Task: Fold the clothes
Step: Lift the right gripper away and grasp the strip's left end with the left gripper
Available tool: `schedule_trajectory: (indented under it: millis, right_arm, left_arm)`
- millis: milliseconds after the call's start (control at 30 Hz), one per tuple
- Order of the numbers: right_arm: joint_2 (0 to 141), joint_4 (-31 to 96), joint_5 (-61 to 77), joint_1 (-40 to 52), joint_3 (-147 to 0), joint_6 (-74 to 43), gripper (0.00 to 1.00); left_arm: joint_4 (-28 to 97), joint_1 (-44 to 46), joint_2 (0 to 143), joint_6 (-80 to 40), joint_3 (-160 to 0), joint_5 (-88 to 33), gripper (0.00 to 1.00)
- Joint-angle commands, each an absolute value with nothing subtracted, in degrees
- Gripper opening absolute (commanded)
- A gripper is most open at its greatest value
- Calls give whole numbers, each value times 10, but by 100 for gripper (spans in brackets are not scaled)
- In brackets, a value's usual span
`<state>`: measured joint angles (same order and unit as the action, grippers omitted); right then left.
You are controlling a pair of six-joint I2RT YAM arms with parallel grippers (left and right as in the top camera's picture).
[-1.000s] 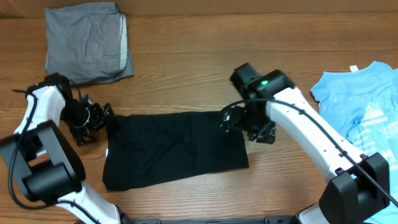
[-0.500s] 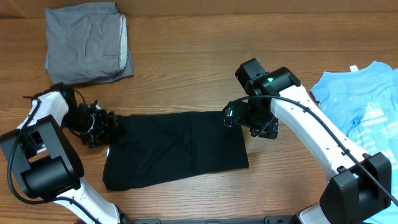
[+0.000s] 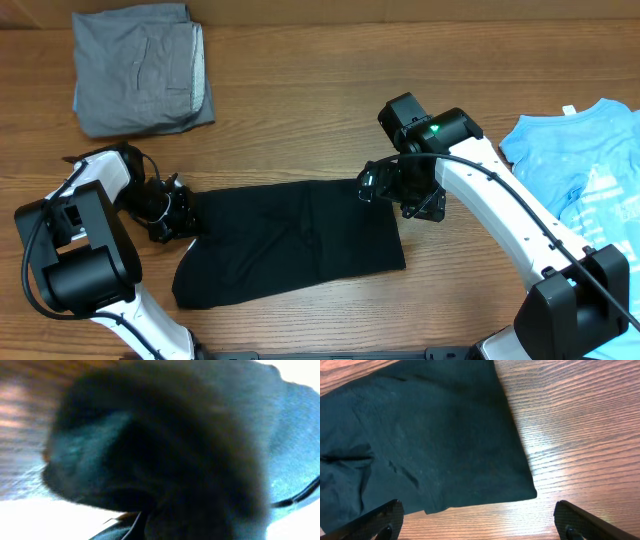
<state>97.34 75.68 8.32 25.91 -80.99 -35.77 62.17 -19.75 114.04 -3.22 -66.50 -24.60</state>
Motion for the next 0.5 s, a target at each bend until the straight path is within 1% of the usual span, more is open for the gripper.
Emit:
schedule_trajectory:
  millis: [0, 100, 233, 467]
  right_arm:
    - [969, 754, 78, 260, -817, -356, 100]
    - [969, 748, 77, 262, -817, -356, 100]
    - [973, 712, 77, 263, -807, -356, 100]
    - [988, 620, 78, 263, -763, -356, 100]
  left_arm:
    - [630, -194, 1147, -98, -688, -157, 4]
    - [652, -194, 1124, -123, -720, -128, 4]
    - [679, -186, 1063, -152, -760, -126, 4]
    - [705, -127, 929, -177, -797, -113, 4]
